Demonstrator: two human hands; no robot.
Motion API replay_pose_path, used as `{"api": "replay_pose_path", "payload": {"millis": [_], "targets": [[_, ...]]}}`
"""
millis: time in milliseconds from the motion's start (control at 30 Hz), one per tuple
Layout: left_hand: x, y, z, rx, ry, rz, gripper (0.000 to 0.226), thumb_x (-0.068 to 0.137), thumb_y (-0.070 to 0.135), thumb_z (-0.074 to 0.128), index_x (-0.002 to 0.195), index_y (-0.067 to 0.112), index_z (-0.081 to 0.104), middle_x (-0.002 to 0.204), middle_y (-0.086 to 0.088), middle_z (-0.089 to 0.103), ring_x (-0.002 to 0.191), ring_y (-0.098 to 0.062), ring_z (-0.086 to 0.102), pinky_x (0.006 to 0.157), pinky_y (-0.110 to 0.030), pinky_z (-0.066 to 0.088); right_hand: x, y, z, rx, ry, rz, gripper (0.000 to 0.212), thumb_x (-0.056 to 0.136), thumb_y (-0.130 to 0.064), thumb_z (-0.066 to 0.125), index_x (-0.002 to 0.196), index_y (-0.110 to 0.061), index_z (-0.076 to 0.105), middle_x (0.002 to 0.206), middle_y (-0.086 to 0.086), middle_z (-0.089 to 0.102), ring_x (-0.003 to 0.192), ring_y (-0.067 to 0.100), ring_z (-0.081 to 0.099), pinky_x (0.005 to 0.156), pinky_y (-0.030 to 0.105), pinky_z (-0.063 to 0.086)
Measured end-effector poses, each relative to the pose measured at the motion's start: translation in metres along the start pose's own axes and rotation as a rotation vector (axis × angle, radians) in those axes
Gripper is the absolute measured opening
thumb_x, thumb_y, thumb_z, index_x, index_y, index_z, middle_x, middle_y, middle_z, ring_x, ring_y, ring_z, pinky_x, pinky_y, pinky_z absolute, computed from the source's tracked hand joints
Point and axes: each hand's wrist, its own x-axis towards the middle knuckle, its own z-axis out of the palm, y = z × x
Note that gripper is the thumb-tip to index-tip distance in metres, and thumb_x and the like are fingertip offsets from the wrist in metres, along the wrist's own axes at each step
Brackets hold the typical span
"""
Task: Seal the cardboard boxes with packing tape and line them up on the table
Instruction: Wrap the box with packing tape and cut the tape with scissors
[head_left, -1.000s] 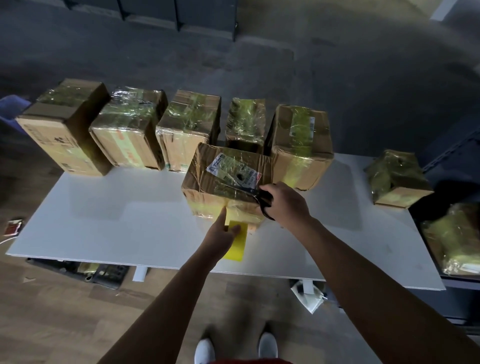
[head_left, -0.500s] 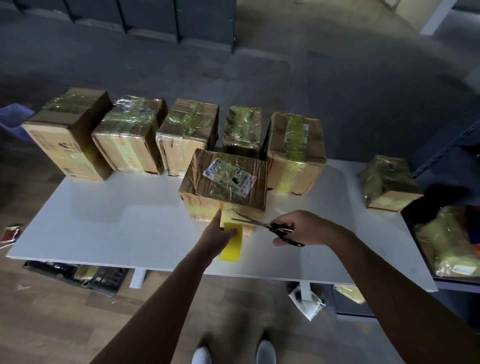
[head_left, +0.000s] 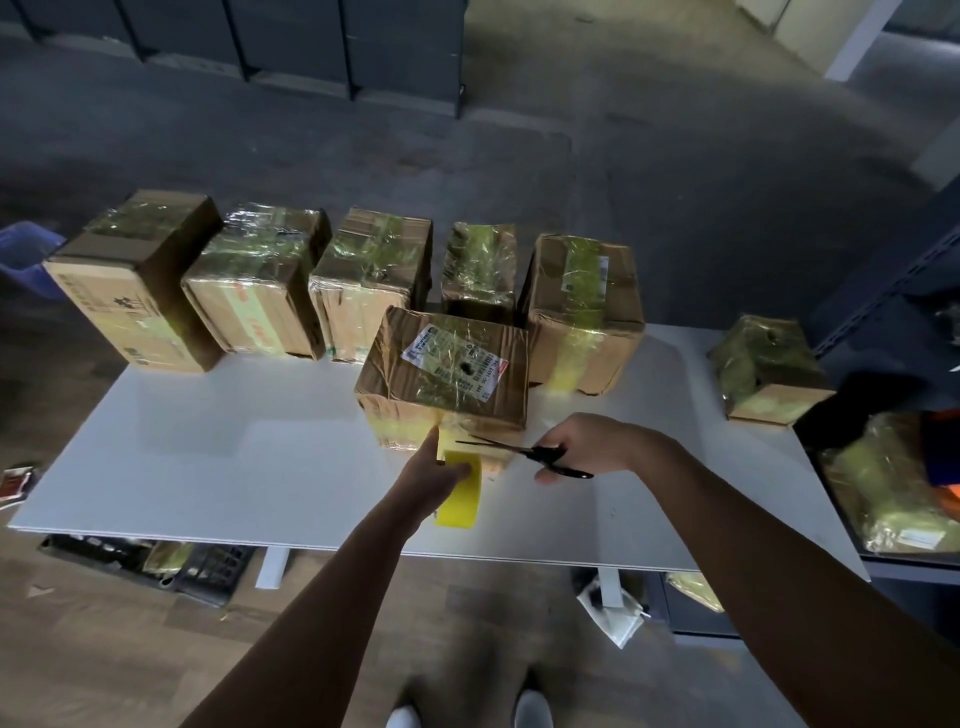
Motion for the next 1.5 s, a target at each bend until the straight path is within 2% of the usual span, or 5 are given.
{"api": "replay_pose_path", "payload": {"millis": [300, 667, 900, 1267, 1500], "targets": [[-0.001, 0.001, -0.003, 0.019, -0.033, 0.014, 0.082, 0.089, 0.014, 0.065, 0.154, 0.024, 0.015, 0.138, -0.016, 0.052, 0.123, -0.033, 0.052, 0.101, -0.049, 0.046, 0.016, -0.022, -0.009, -0.061, -0.033, 0.031, 0.034, 0.077, -0.047, 0.075, 0.099, -0.02, 0.074, 0.078, -0.006, 0.066, 0.072, 0.011, 0.058, 0.062, 0.021, 0.041], [0.0, -0.001, -0.005, 0.007, -0.04, 0.013, 0.078, 0.089, 0.011, 0.065, 0.152, 0.024, 0.021, 0.12, -0.014, 0.062, 0.108, -0.03, 0.06, 0.093, -0.042, 0.05, 0.017, -0.015, -0.008, -0.023, -0.045, -0.027, 0.016, 0.078, -0.047, 0.074, 0.081, -0.035, 0.064, 0.081, -0.001, 0.065, 0.074, 0.014, 0.058, 0.064, 0.023, 0.042], [-0.002, 0.001, -0.004, -0.004, -0.036, 0.019, 0.079, 0.09, 0.007, 0.063, 0.153, 0.021, 0.016, 0.114, -0.011, 0.06, 0.105, -0.028, 0.059, 0.088, -0.036, 0.049, 0.016, -0.014, -0.012, -0.011, -0.058, -0.034, 0.017, 0.078, -0.045, 0.075, 0.09, -0.035, 0.068, 0.08, 0.004, 0.069, 0.068, 0.013, 0.058, 0.063, 0.021, 0.043], [-0.002, 0.004, -0.005, -0.009, -0.039, 0.02, 0.08, 0.09, 0.005, 0.062, 0.153, 0.021, 0.015, 0.126, -0.016, 0.058, 0.112, -0.031, 0.057, 0.097, -0.042, 0.048, 0.013, -0.013, -0.016, 0.018, -0.057, -0.029, 0.013, 0.079, -0.037, 0.076, 0.089, -0.03, 0.071, 0.066, -0.005, 0.065, 0.058, 0.009, 0.055, 0.056, 0.021, 0.042], [-0.004, -0.003, 0.0, 0.081, -0.071, 0.007, 0.093, 0.09, 0.006, 0.064, 0.154, 0.027, 0.001, 0.141, -0.019, 0.048, 0.123, -0.031, 0.051, 0.089, -0.031, 0.044, 0.011, -0.007, -0.013, -0.02, -0.092, -0.015, 0.015, 0.079, -0.034, 0.076, 0.088, -0.023, 0.071, 0.063, -0.006, 0.063, 0.053, 0.006, 0.055, 0.054, 0.02, 0.044]]}}
